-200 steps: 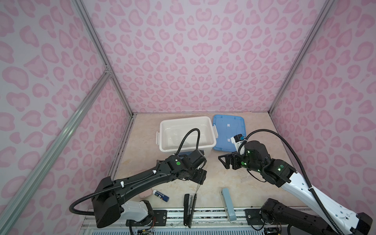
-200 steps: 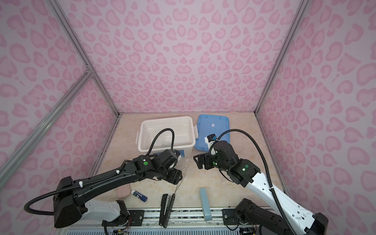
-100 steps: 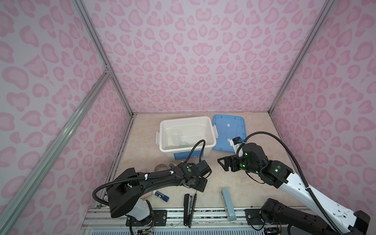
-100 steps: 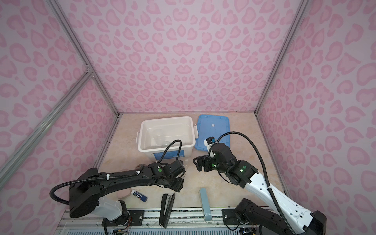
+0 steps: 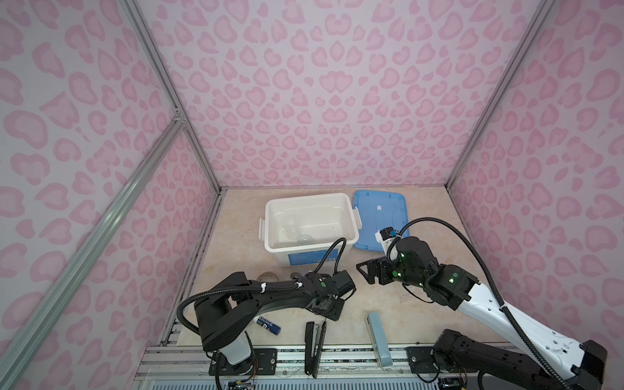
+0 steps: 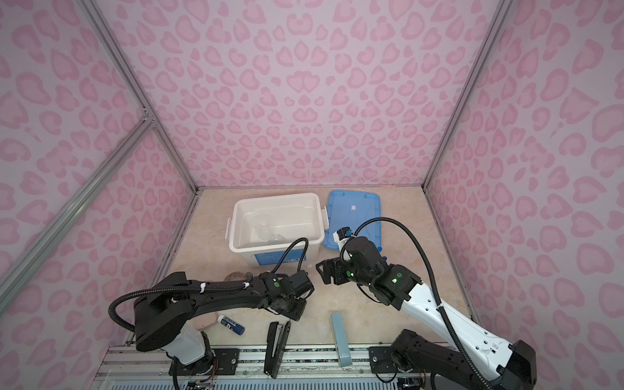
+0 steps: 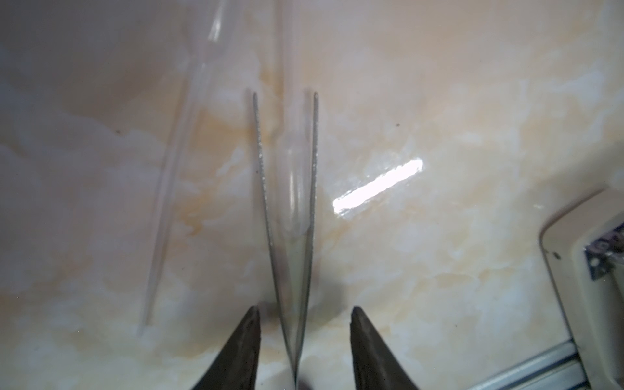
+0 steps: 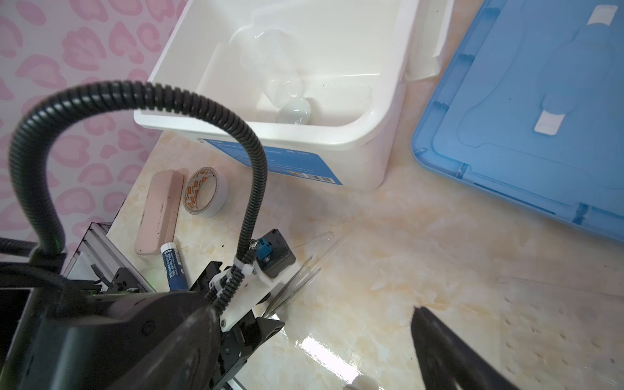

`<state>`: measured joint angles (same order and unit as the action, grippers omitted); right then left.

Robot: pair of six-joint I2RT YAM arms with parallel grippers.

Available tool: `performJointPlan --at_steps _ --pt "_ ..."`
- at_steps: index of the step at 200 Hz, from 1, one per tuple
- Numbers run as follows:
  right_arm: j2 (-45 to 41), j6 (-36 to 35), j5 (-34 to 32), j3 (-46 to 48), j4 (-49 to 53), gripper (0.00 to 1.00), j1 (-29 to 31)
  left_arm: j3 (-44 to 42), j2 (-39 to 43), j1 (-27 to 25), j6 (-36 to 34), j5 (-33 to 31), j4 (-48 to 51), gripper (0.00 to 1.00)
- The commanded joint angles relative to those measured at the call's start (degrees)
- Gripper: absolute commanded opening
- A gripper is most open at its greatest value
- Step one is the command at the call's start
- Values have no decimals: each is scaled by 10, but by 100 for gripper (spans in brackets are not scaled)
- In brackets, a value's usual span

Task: Organize the chemistry lab equipment
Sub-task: 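Lower the left gripper around the metal tweezers and close on them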

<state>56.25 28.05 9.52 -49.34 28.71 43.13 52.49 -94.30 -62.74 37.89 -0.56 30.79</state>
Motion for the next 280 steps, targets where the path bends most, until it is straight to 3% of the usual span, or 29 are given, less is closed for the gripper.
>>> performJointPlan --at_steps 1,22,119,133,280 --pt "0 -9 9 9 0 96 2 7 -11 0 2 -14 -5 42" --pt "-2 -10 3 12 -1 96 3 15 -24 -1 0 -13 2 32" --pt "4 -13 -5 6 -8 96 3 24 -13 -9 3 -25 27 26" --pt "5 -12 -6 7 -11 96 2 24 -11 -9 3 -25 28 19" --pt "9 -12 -20 5 -14 96 2 40 32 -10 7 -41 45 17"
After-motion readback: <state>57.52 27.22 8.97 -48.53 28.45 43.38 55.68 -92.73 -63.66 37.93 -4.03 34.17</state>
